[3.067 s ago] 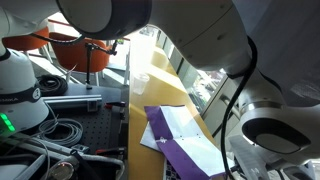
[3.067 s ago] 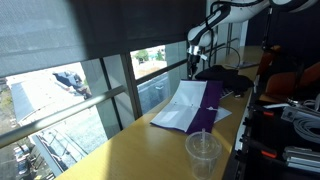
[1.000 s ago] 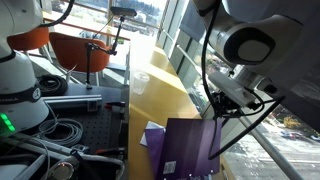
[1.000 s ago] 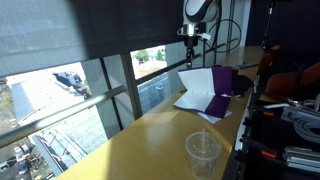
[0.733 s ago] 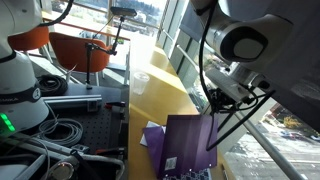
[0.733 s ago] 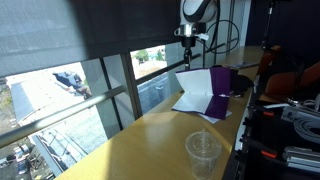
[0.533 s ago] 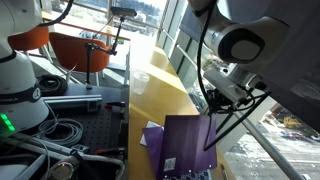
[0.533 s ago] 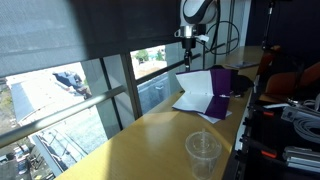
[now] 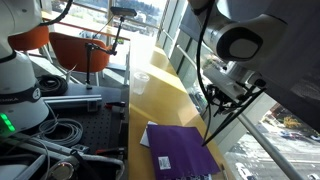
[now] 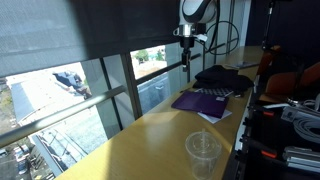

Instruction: Close the folder

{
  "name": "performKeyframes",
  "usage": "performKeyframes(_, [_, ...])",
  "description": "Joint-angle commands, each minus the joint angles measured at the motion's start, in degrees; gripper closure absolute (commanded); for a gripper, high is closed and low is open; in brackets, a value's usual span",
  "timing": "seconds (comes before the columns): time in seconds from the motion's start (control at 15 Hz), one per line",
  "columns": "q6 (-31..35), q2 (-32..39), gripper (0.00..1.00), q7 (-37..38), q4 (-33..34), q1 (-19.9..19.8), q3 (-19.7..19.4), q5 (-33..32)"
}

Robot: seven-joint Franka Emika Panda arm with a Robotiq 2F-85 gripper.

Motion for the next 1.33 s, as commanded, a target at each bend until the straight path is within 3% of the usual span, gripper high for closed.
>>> performKeyframes(0.0, [0.37,-2.62,0.23,-0.26,-1.66,-0.58,1.09,2.56])
performKeyframes(0.2, [2.01,-4.84,0.02,-2.33,-4.69,-1.71,2.09,7.07])
performKeyframes(0.6, [7.15,-10.74,0.0,-6.8,-13.18,-2.5,3.72,18.48])
performKeyframes(1.27, [9.54,-16.52,0.0,11.73,-23.2,3.51,-3.07,-4.72])
